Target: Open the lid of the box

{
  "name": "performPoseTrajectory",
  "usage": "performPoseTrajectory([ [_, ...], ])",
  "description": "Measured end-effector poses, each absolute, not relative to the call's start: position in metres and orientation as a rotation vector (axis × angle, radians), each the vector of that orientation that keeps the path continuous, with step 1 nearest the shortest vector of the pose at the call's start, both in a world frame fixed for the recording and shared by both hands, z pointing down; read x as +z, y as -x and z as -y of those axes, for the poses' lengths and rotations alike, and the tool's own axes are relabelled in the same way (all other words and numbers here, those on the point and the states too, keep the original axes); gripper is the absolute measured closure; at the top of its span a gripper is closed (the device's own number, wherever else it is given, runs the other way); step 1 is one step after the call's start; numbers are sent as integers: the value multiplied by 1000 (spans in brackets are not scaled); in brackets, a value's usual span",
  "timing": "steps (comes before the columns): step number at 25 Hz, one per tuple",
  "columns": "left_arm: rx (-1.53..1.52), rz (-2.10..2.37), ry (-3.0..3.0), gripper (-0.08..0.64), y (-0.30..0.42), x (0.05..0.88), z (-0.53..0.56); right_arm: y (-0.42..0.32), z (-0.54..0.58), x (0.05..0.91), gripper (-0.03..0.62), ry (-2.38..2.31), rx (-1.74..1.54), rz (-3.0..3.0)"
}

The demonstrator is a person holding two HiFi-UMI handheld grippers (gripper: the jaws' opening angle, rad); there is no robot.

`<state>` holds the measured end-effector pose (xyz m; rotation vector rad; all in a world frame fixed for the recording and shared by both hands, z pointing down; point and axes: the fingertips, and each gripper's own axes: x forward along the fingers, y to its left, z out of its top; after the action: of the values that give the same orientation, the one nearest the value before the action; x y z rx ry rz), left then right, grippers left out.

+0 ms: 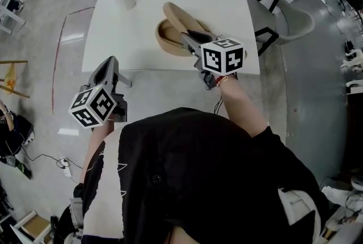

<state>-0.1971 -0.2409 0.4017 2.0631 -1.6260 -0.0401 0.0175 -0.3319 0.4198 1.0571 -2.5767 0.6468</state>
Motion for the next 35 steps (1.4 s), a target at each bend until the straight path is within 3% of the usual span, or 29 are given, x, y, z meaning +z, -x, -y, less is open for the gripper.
performPoseTrajectory([
  [35, -74, 1612, -2069, 549, 191, 398, 246, -63, 350, 386, 520, -1320, 858, 2774],
])
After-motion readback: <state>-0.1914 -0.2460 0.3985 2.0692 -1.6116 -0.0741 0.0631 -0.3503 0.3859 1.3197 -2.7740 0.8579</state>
